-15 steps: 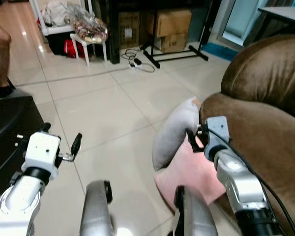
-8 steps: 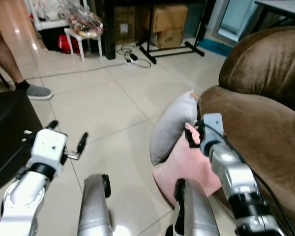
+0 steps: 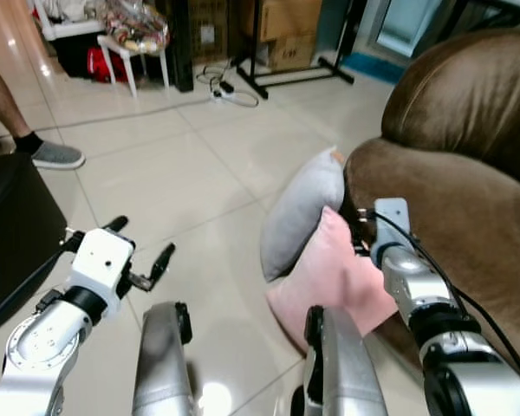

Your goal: Move the pillow to the sofa from floor

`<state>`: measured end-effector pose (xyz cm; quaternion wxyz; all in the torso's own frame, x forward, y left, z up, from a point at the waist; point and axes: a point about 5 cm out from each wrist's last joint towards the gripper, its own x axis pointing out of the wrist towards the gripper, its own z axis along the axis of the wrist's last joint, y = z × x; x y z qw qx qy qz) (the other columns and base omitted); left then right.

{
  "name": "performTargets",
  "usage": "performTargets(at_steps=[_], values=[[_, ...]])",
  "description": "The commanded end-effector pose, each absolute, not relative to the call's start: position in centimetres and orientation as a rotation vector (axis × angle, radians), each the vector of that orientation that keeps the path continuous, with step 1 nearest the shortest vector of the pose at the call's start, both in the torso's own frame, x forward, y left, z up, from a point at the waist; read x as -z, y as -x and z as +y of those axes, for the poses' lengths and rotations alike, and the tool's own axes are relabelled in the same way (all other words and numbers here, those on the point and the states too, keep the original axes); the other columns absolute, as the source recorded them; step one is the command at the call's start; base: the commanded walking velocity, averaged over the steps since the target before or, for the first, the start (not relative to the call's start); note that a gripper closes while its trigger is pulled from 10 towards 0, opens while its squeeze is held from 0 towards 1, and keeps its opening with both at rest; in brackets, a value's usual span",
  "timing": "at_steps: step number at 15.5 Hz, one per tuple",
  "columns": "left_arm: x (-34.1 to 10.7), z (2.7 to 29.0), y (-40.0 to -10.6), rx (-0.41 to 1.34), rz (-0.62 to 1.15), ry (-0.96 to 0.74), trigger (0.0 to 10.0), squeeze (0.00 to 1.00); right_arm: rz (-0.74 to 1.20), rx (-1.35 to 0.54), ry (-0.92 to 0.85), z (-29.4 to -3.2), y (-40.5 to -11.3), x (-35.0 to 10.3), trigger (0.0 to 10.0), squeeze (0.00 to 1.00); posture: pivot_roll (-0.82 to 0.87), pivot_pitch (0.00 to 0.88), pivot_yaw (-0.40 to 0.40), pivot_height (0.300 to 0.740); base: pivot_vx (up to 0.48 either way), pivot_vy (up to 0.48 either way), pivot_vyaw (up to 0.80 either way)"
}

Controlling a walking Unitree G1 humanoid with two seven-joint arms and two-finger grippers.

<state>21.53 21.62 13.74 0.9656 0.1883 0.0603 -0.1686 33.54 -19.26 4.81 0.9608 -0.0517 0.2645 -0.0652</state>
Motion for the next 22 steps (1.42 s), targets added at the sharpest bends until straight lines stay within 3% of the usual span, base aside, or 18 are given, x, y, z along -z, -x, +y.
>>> performTargets(at_steps=[1, 5, 10, 11, 15, 21, 22], values=[[-14.1, 21.0, -21.3, 0.399, 0.119, -0.369, 10.0, 0.00, 0.546, 0.152, 0.078, -19.7, -33.4, -4.6, 10.0, 1.00, 0.06, 0.123, -0.056, 0.479, 0.000, 0.000, 0.00], [-14.9, 20.8, -20.2, 0.481, 0.144, -0.365, 10.0, 0.00, 0.558, 0.095, 0.090, -19.5, -33.9, -4.4, 10.0, 1.00, 0.08, 0.200, -0.055, 0.479, 0.000, 0.000, 0.00], [-16.1, 21.3, -17.6, 0.465, 0.174, -0.385, 10.0, 0.00, 0.522, 0.170, 0.148, -20.7, -34.2, -5.0, 10.0, 0.99, 0.10, 0.259, -0.077, 0.479, 0.000, 0.000, 0.00], [-16.4, 21.4, -16.8, 0.467, 0.186, -0.390, 10.0, 0.00, 0.539, 0.171, 0.165, -20.7, -34.1, -4.8, 10.0, 0.00, 0.12, 0.269, -0.076, 0.479, 0.000, 0.000, 0.00], [-18.5, 21.8, -13.5, 0.473, 0.241, -0.413, 10.0, 0.00, 0.579, 0.242, 0.144, -21.2, -33.2, -3.7, 10.0, 0.00, 0.22, 0.309, -0.042, 0.479, 0.000, 0.000, 0.00], [-20.4, 22.6, -11.1, 0.466, 0.298, -0.447, 10.0, 0.00, 0.600, 0.330, 0.168, -21.5, -32.4, -2.9, 10.0, 0.00, 0.25, 0.322, -0.014, 0.479, 0.000, 0.000, 0.00], [-20.5, 22.6, -10.8, 0.473, 0.307, -0.444, 10.0, 0.00, 0.598, 0.330, 0.166, -21.4, -32.4, -2.8, 3.9, 0.00, 0.25, 0.315, -0.014, 0.479, 0.000, 0.000, 0.00]])
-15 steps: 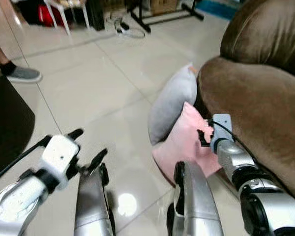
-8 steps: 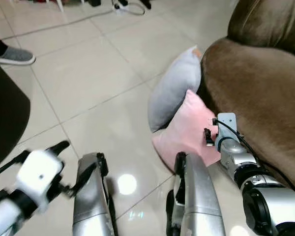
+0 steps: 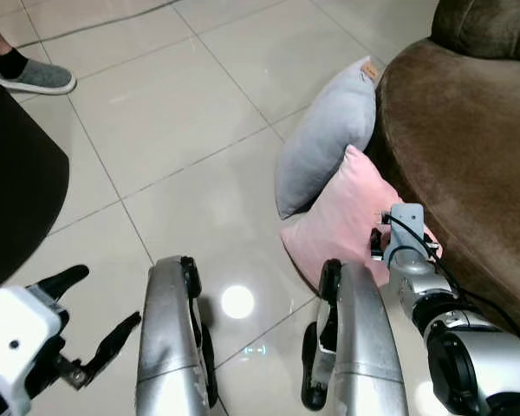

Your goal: Move the pillow to the sofa from floor

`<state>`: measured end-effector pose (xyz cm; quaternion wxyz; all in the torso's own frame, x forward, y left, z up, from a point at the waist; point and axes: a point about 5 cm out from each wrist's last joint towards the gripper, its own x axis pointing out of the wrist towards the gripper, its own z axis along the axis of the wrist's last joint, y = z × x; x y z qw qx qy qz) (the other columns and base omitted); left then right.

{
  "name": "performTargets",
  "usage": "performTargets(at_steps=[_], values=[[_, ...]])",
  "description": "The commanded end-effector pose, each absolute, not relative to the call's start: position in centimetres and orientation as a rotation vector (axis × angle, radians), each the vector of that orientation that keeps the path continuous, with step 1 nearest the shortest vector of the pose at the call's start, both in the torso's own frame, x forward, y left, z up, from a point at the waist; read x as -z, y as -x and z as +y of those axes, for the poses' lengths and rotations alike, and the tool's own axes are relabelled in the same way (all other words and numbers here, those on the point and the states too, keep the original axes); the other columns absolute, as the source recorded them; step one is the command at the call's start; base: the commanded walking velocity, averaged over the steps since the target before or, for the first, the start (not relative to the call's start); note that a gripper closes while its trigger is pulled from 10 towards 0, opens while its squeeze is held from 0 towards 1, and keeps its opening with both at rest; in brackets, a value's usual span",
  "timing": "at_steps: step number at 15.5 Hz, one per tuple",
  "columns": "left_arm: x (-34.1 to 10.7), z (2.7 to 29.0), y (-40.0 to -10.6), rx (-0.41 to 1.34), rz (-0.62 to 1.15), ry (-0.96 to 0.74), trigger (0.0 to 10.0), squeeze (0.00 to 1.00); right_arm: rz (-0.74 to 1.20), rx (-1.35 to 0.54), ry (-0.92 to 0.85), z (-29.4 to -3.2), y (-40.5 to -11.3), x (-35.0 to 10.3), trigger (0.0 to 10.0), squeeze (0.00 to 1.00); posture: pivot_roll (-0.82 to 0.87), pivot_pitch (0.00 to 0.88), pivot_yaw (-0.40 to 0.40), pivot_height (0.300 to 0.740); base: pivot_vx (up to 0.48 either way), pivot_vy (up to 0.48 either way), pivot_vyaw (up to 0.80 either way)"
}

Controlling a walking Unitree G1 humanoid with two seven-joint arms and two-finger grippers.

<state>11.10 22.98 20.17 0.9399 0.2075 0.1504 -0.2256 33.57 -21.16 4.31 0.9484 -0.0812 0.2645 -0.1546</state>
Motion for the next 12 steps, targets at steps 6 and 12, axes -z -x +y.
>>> performTargets(at_steps=[6, 12], values=[[-20.1, 21.9, -10.6, 0.586, 0.358, -0.392, 10.0, 0.00, 0.576, 0.313, 0.126, -20.7, -32.8, -3.2, 0.0, 0.00, 0.26, 0.294, -0.009, 0.479, 0.000, 0.000, 0.00], [-19.9, 21.5, -11.2, 0.628, 0.357, -0.368, 10.0, 0.00, 0.582, 0.300, 0.108, -20.0, -32.8, -2.9, 0.0, 0.00, 0.27, 0.251, -0.018, 0.479, 0.000, 0.000, 0.00]])
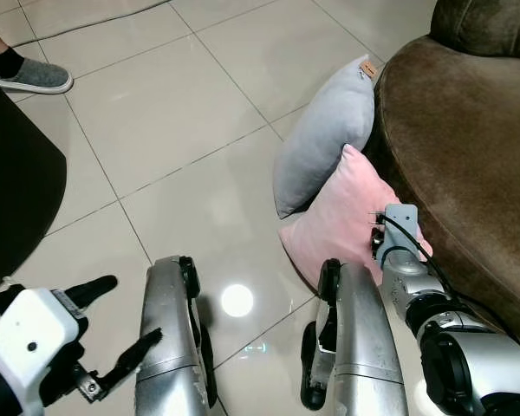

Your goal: Move the pillow to the sofa from floor

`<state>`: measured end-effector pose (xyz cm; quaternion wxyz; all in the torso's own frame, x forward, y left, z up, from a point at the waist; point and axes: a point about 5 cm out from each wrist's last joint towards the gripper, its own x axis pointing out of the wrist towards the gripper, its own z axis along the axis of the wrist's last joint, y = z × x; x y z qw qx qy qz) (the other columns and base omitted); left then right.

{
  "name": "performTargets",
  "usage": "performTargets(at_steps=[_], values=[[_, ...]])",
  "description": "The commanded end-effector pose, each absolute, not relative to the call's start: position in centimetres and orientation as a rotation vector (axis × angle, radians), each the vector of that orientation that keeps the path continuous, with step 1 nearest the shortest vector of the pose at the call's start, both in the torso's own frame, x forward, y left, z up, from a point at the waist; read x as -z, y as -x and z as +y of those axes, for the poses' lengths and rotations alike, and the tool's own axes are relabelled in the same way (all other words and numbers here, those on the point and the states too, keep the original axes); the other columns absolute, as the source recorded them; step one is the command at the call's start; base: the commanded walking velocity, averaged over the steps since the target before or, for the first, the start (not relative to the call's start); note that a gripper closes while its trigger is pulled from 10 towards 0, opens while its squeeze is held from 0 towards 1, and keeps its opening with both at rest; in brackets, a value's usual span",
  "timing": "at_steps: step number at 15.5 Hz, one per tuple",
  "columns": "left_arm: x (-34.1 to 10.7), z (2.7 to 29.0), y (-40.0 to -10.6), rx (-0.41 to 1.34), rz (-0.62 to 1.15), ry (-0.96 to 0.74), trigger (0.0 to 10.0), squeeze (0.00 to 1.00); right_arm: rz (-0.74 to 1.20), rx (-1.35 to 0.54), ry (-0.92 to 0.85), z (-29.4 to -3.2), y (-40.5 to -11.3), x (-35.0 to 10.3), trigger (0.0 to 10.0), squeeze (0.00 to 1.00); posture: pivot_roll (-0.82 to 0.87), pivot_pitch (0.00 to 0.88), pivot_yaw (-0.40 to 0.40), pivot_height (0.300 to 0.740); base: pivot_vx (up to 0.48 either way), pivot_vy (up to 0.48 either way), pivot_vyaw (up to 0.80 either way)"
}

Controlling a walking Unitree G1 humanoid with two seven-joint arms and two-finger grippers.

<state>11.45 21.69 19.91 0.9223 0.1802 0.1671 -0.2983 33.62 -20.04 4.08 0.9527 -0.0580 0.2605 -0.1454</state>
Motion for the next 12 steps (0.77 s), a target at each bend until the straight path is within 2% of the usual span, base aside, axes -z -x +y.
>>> performTargets(at_steps=[1, 12], values=[[-19.9, 21.4, -11.4, 0.629, 0.350, -0.369, 10.0, 0.00, 0.582, 0.299, 0.105, -19.9, -32.8, -2.9, 0.0, 0.00, 0.27, 0.243, -0.020, 0.479, 0.000, 0.000, 0.00], [-19.7, 21.6, -13.5, 0.636, 0.316, -0.404, 10.0, 0.00, 0.606, 0.264, 0.093, -18.6, -32.6, -2.4, 0.0, 0.00, 0.30, 0.201, -0.014, 0.479, 0.000, 0.000, 0.00]])
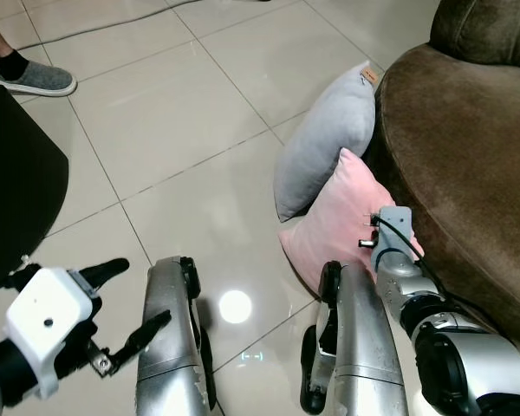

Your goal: Move the pillow to the sofa from floor

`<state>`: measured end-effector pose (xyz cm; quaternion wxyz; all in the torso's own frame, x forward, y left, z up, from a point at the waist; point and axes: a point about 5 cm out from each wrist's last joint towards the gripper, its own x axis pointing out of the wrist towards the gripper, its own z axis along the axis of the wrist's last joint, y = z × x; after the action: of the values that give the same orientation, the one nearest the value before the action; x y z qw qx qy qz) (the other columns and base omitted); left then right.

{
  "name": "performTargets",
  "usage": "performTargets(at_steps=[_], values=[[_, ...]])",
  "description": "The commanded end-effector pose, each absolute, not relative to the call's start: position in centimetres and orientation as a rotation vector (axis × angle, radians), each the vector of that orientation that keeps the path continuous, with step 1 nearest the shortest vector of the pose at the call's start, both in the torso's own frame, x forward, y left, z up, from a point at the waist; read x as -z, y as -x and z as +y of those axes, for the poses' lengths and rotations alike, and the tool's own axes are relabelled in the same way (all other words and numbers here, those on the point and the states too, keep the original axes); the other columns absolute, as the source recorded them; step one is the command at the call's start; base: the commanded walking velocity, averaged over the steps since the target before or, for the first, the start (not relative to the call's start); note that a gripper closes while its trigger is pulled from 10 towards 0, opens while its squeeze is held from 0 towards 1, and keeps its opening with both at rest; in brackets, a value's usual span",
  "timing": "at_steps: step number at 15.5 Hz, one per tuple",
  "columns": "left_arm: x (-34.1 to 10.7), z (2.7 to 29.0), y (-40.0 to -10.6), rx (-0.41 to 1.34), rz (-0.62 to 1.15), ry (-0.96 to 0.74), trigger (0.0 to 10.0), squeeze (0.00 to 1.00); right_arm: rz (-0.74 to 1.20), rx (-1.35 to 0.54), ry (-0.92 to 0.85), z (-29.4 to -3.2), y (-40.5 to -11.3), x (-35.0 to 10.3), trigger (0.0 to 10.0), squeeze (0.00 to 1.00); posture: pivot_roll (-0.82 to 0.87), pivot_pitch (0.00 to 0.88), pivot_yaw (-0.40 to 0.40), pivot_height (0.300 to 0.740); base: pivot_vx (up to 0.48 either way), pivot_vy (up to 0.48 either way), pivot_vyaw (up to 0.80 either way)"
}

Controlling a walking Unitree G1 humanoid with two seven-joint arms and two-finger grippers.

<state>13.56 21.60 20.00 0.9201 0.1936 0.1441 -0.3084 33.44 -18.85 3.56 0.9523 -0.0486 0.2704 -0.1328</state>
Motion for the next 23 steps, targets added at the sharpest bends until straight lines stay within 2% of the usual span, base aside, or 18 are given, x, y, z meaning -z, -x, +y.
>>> performTargets(at_steps=[1, 6, 9, 12, 14, 16, 17, 20, 22, 23], values=[[-19.7, 21.7, -13.6, 0.636, 0.315, -0.406, 10.0, 0.00, 0.608, 0.259, 0.091, -18.4, -32.6, -2.4, 0.0, 0.00, 0.30, 0.199, -0.014, 0.479, 0.000, 0.000, 0.00], [-19.2, 21.5, -14.2, 0.633, 0.303, -0.408, 10.0, 0.00, 0.613, 0.197, 0.100, -17.4, -32.3, -1.9, 0.0, 0.00, 0.29, 0.151, -0.018, 0.479, 0.000, 0.000, 0.00], [-18.7, 21.4, -14.9, 0.590, 0.275, -0.398, 10.0, 0.00, 0.500, 0.048, 0.070, -15.7, -33.3, -3.1, 0.0, 0.00, 0.27, 0.103, -0.041, 0.479, 0.000, 0.000, 0.00], [-18.2, 22.1, -16.8, 0.456, 0.224, -0.407, 10.0, 0.00, 0.339, -0.101, -0.044, -14.0, -34.6, -5.3, 0.0, 0.00, 0.23, 0.062, -0.052, 0.479, 0.000, 0.000, 0.00], [-18.6, 22.8, -18.4, 0.355, 0.153, -0.377, 10.0, 0.00, 0.186, -0.140, -0.157, -13.9, -35.7, -7.8, 0.0, 0.00, 0.19, 0.014, -0.060, 0.479, 0.000, 0.000, 0.00], [-18.7, 22.8, -18.8, 0.337, 0.126, -0.367, 10.0, 0.00, 0.062, -0.158, -0.201, -14.2, -36.1, -10.0, 0.0, 0.00, 0.17, 0.000, -0.063, 0.479, 0.000, 0.000, 0.00], [-18.7, 22.5, -19.0, 0.319, 0.097, -0.355, 10.0, 0.00, -0.064, -0.174, -0.231, -14.7, -36.1, -13.0, 0.0, 0.00, 0.14, 0.000, -0.064, 0.479, 0.000, 0.000, 0.00], [-18.6, 21.7, -20.1, 0.284, 0.040, -0.333, 10.0, 0.00, -0.292, -0.171, -0.250, -17.0, -35.6, -20.9, 0.0, 0.00, 0.10, 0.000, -0.079, 0.479, 0.000, 0.000, 0.00], [-18.8, 21.3, -20.6, 0.262, 0.010, -0.333, 10.0, 0.00, -0.386, -0.125, -0.180, -19.8, -35.6, -26.3, 0.0, 0.00, 0.09, 0.000, -0.093, 0.479, 0.000, 0.000, 0.00], [-19.1, 21.1, -20.9, 0.244, -0.008, -0.329, 10.0, 0.00, -0.396, -0.055, -0.079, -22.1, -35.7, -28.8, 10.0, 0.00, 0.09, 0.000, -0.100, 0.479, 0.000, 0.000, 0.00]])
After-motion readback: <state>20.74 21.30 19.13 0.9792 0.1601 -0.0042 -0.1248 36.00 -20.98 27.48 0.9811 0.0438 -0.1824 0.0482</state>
